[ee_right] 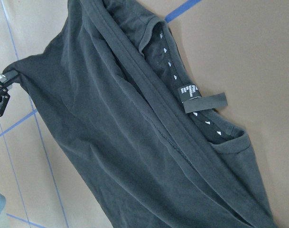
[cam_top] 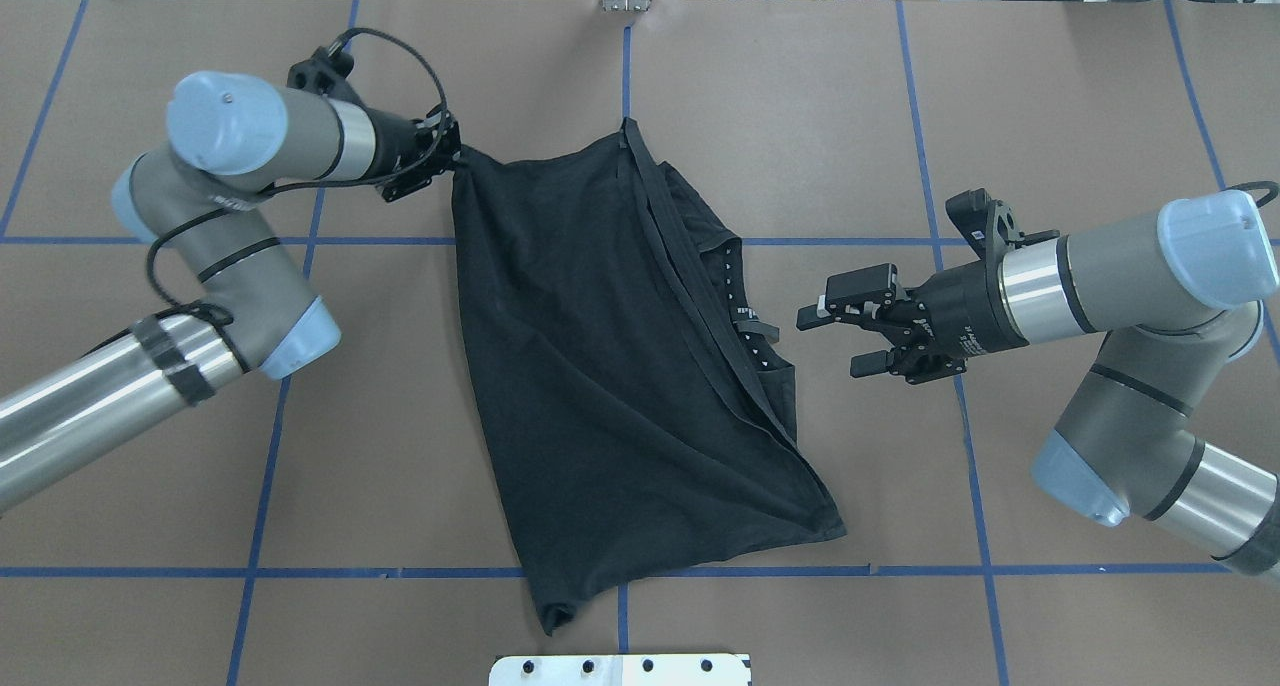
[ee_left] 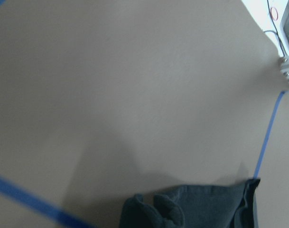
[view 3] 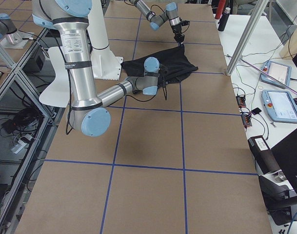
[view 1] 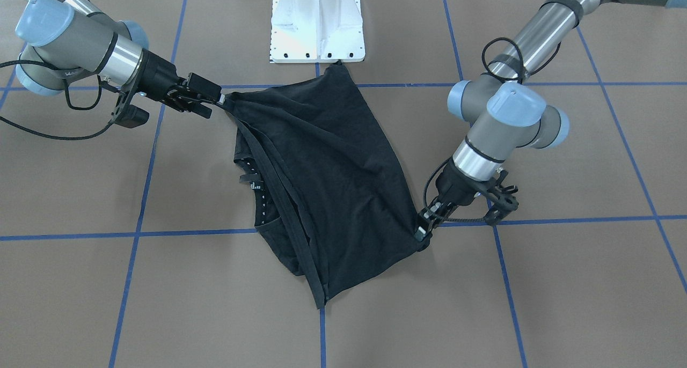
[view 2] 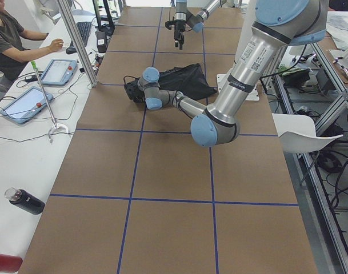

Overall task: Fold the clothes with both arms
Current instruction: 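Pull the far corner away with the left gripper while the right gripper releases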

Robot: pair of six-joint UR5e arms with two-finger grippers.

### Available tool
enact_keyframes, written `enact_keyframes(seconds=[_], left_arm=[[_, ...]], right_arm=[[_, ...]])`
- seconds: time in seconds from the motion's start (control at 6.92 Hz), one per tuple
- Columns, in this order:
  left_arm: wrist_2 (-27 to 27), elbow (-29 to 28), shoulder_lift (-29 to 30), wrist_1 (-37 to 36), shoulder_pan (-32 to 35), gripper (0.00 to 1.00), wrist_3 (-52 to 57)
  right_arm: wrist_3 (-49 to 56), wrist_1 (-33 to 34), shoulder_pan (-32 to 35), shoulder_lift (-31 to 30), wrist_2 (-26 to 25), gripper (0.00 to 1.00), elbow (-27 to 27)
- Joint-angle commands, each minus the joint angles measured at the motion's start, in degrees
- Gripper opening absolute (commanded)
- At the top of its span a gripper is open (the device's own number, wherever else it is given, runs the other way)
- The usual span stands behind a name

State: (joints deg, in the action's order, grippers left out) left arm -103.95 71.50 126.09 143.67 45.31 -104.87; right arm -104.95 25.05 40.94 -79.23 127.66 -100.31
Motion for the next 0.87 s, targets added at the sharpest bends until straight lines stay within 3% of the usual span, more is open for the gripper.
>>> enact_keyframes(seconds=[0.0,0.29,0.43,0.72], left_arm=[[5.84,-8.98,6.16,5.28,0.66,0.00,0.02],[7.61,-10.76,7.50,5.48,0.66,0.00,0.02],[9.80,-10.76,7.94,6.26,0.57,0.99,0.10],[10.26,-10.33,8.55,6.10,1.36,1.00,2.63]], right_arm=[[0.01,0.00,0.63,-0.13,-0.04,1.00,0.46],[0.01,0.00,0.98,-0.22,-0.39,1.00,0.46],[0.01,0.00,1.07,-0.22,-0.39,1.00,0.46],[4.71,0.17,1.07,-0.22,-0.91,1.00,0.37]])
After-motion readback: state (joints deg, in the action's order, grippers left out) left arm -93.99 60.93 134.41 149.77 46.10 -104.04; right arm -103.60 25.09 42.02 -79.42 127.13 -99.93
